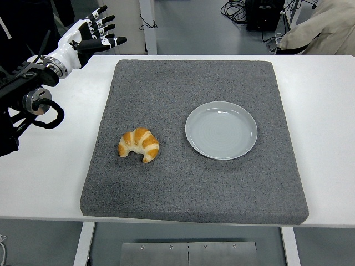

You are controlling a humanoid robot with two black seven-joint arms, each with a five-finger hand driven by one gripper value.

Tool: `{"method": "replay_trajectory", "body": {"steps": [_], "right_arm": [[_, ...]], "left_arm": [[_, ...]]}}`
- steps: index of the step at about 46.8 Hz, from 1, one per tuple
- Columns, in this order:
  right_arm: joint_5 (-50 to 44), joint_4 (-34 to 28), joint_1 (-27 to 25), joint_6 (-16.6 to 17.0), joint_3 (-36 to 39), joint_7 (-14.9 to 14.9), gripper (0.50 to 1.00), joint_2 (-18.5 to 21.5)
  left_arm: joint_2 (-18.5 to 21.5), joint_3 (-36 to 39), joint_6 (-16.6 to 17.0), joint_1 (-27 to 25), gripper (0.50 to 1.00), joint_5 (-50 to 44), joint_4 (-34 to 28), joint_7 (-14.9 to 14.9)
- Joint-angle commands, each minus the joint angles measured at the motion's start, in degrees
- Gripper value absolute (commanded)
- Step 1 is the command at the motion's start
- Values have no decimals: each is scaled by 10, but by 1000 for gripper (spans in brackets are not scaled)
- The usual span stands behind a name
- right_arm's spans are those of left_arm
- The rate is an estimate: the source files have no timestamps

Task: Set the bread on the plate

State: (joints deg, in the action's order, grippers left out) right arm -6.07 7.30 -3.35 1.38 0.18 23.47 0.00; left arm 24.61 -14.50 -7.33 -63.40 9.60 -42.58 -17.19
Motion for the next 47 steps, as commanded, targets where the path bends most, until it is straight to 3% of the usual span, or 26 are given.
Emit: {"method": "replay_trajectory", "body": {"steps": [1,13,30,47], "right_arm": [[0,0,0,0,-1,0,1000,0],[0,0,0,0,0,0,1000,0],[0,0,0,0,0,0,1000,0],[0,0,0,0,0,0,1000,0]], "left_arm": [[17,24,1,-8,971,23,-32,17],[56,29,0,-11,969,132,-75,28],[135,36,-1,-10,971,270,-214,32],[165,39,0,-2,971,376,-283,34]]}}
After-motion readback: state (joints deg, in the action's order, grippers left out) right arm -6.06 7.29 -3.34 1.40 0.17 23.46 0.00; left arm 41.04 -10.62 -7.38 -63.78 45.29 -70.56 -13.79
